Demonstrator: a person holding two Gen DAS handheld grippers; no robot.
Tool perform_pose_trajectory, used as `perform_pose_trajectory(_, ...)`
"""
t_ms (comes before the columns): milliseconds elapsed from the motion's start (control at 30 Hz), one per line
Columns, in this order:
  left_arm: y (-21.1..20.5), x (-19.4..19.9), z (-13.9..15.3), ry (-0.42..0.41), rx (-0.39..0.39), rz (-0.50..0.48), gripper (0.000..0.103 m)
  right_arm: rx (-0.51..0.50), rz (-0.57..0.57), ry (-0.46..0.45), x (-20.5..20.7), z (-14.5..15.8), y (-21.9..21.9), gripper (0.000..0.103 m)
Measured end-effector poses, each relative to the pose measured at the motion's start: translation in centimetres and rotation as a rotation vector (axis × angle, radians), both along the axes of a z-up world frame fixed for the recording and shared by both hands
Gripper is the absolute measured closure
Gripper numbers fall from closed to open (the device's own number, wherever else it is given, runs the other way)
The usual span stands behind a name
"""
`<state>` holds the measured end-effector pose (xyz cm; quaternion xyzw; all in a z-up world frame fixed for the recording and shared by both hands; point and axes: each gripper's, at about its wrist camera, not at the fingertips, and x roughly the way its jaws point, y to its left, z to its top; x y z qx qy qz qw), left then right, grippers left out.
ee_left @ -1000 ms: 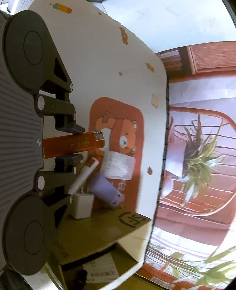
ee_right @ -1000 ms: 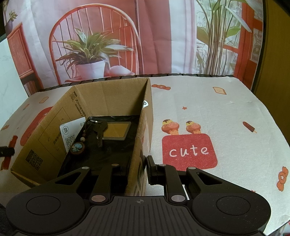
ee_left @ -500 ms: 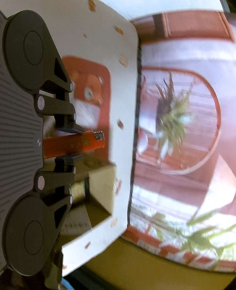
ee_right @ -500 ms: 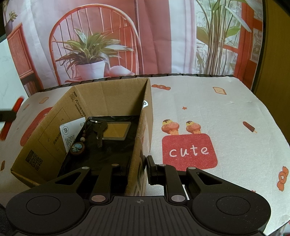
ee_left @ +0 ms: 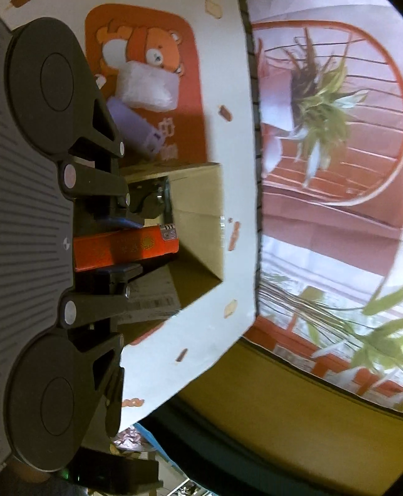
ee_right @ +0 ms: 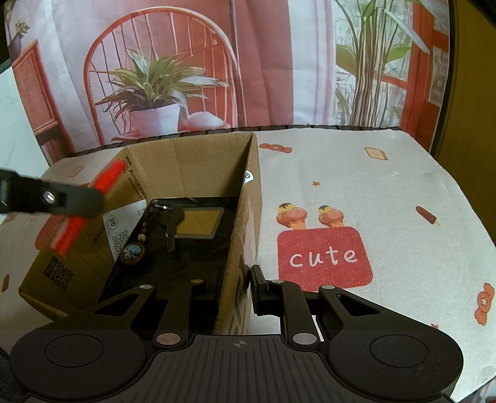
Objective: Organize rigid objects
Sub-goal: 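Lift the lighter into the box and open the left gripper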
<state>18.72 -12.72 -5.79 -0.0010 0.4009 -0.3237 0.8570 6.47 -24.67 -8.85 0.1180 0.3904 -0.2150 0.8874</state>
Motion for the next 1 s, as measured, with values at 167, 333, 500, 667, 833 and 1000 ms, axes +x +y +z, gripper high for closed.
perform_pose_trajectory(167,-0.4,0.2,-0.9,0.034,0.037,-0.026,0.077,0.0,0.0,0.0,0.0,0.0,0.0,0.087)
perform_pose_trajectory(333,-0.6,0.3,-1.4,0.04,0.088,-0.024,0.077,0.0,0.0,0.0,0.0,0.0,0.0,0.087)
perform_pose_trajectory(500,-0.5,0.3,-1.4,0.039,0.107,-0.021,0.077,-0.001,0.0,-0.001,0.0,0.0,0.0,0.087)
perform_pose_trajectory(667,-0.5,0.2,-1.2,0.037,0.114,-0.023,0.077,-0.001,0.001,-0.001,0.1,0.0,0.0,0.087)
perform_pose_trajectory(833,-0.5,0.2,-1.2,0.033,0.119,-0.019,0.076,-0.001,0.0,-0.002,0.0,0.0,0.0,0.087)
perform_pose_trajectory(1000,-0.3,0.2,-1.2,0.037,0.109,-0.012,0.076,-0.001,0.0,-0.002,0.0,0.0,0.0,0.086)
